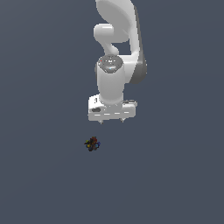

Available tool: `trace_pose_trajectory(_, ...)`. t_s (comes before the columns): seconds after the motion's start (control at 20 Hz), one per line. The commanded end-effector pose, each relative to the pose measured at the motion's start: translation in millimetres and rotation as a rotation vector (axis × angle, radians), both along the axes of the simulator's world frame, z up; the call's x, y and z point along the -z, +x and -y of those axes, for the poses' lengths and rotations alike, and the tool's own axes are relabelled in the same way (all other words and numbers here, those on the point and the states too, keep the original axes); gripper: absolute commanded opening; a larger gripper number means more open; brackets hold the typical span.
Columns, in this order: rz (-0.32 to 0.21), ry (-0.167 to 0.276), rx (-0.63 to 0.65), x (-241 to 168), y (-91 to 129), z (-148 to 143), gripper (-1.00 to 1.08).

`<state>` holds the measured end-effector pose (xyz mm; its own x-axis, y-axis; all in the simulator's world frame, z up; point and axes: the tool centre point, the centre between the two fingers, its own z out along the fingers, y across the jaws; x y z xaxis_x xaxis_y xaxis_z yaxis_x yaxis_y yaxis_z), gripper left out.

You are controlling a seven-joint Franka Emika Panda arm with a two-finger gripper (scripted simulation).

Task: Pick up the object and move it to a goal position.

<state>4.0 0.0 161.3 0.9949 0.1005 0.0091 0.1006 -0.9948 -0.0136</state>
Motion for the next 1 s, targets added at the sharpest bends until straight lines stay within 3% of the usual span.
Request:
trace_pose_trajectory(0.0, 0.0, -0.003, -0.037, 5.4, 4.8, 7.4, 1.0)
trace_pose_trajectory(0.95, -0.004, -0.016, -0.409, 65.2, 43.3, 85.5, 1.0)
